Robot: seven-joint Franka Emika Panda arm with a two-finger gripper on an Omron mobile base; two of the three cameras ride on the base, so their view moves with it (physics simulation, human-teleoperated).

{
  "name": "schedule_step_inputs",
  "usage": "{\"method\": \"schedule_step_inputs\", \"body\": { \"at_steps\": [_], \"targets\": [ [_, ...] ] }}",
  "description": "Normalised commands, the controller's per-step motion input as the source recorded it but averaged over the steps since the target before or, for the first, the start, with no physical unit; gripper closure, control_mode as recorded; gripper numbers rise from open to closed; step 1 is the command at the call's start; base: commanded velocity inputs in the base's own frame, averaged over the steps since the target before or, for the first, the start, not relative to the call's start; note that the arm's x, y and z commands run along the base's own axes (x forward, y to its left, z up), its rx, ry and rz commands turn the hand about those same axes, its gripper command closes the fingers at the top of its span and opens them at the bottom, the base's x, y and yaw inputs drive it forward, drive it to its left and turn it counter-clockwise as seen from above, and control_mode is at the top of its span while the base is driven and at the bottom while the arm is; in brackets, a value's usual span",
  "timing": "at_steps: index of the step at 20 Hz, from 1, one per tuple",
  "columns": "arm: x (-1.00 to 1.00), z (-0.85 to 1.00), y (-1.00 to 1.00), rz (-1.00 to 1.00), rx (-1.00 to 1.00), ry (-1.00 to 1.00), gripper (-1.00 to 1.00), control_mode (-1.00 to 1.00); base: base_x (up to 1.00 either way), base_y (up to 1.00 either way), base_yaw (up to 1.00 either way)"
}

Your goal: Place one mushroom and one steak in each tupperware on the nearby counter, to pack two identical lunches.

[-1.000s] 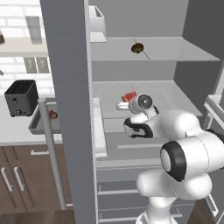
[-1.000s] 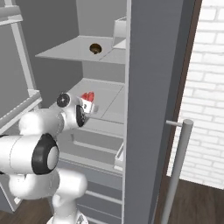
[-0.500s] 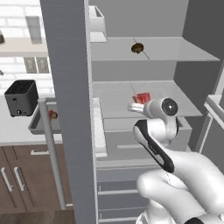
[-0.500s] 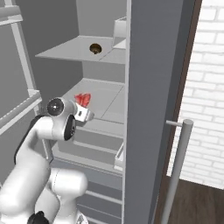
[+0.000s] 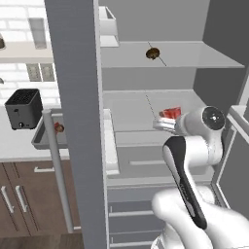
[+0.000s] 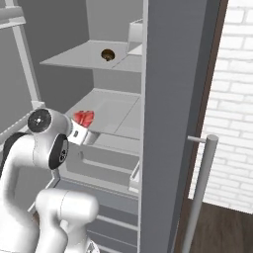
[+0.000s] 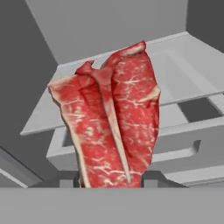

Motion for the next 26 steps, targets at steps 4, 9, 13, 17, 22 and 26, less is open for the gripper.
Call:
{"method": "schedule_step_inputs", "body": {
  "at_steps": [4, 9, 13, 17, 22, 26],
  "targets": [
    [-1.0, 0.06, -0.19, -0.07, 0.02, 0.01, 1.0, -1.0, 0.0, 0.0, 0.0],
    [0.0, 0.0, 0.0, 0.0, 0.0, 0.0, 1.0, 1.0, -1.0, -0.21, -0.02],
    [0.0, 0.0, 0.0, 0.0, 0.0, 0.0, 1.0, 1.0, -1.0, 0.17, 0.3],
    [0.0, 0.0, 0.0, 0.0, 0.0, 0.0, 1.0, 1.0, -0.49, 0.12, 0.76],
    [0.0, 0.0, 0.0, 0.0, 0.0, 0.0, 1.0, 1.0, -0.19, 0.31, 0.8],
    [0.0, 0.0, 0.0, 0.0, 0.0, 0.0, 1.0, 1.0, -0.02, 0.64, 0.74]
  ]
}}
